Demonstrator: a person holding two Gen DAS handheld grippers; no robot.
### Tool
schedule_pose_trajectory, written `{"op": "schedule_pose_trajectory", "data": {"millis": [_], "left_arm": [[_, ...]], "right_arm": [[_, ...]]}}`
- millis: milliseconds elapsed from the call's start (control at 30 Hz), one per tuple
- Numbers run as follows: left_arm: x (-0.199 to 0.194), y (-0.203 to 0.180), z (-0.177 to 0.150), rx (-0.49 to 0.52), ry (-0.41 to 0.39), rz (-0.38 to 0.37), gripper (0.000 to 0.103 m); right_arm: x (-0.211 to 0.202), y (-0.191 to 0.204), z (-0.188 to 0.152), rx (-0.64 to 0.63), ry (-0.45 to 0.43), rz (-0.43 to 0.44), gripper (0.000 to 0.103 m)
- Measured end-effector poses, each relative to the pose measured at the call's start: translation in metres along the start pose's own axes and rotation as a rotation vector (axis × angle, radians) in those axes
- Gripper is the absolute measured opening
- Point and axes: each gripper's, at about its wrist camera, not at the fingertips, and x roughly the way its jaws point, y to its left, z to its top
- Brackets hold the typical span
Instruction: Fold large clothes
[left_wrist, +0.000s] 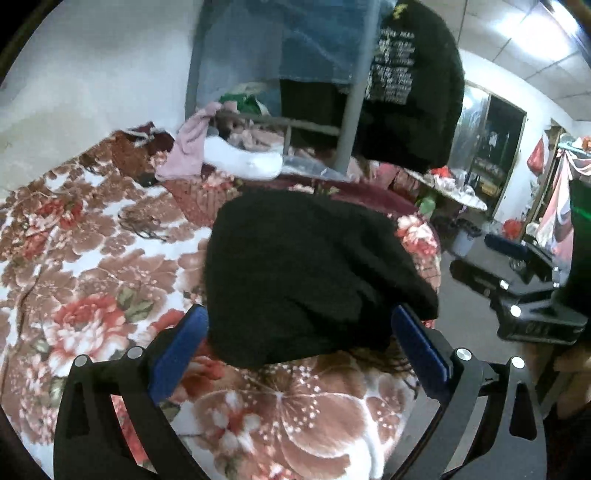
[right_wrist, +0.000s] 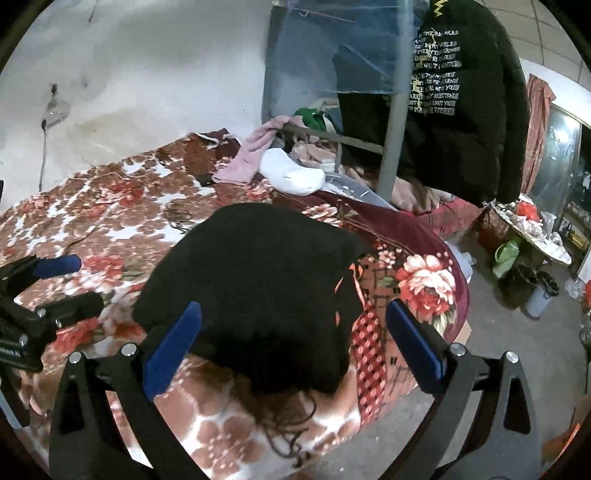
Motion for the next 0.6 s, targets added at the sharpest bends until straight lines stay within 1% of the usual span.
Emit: {"op": "schedule_pose_trajectory", "data": {"millis": [100,167,267,300,367,400,467,600], "left_arm": [[-0.016,-0.009,-0.003,0.030,0.013,0.008,0.098],[-0.028,-0.016,-0.007,0.045,0.000,0.002,0.098],[-0.043,-0.024,-0.011,0.044,0.000,-0.023,0.098],[-0.048,-0.026,-0.013,0.042,-0.012,-0.020,0.098],[-0.054,-0.030,-0.015,0.054,-0.024,0.010,0.098],[-0.058,-0.033,-0.017,0.065,-0.037,0.047,0.098],[-0.065,-0.034,-0.020,0.073,-0.049,0.090,0.098],[-0.076,-0.029,-0.021,0.066,-0.070,0.111,0.098]], "right_arm": [[-0.017,0.001,-0.007,0.018,0.007,0.030,0.098],[-0.032,0.003,-0.012,0.008,-0.012,0.023,0.098],[-0.048,0.003,-0.018,0.011,-0.021,0.032,0.098],[-0.052,0.002,-0.019,0.016,-0.023,0.039,0.098],[-0.060,0.002,-0.021,0.012,-0.028,0.038,0.098],[-0.064,0.004,-0.021,0.006,-0.033,0.032,0.098],[-0.071,0.006,-0.024,0.004,-0.039,0.029,0.098],[-0.080,0.009,-0.025,-0.008,-0.043,0.028,0.098]]}}
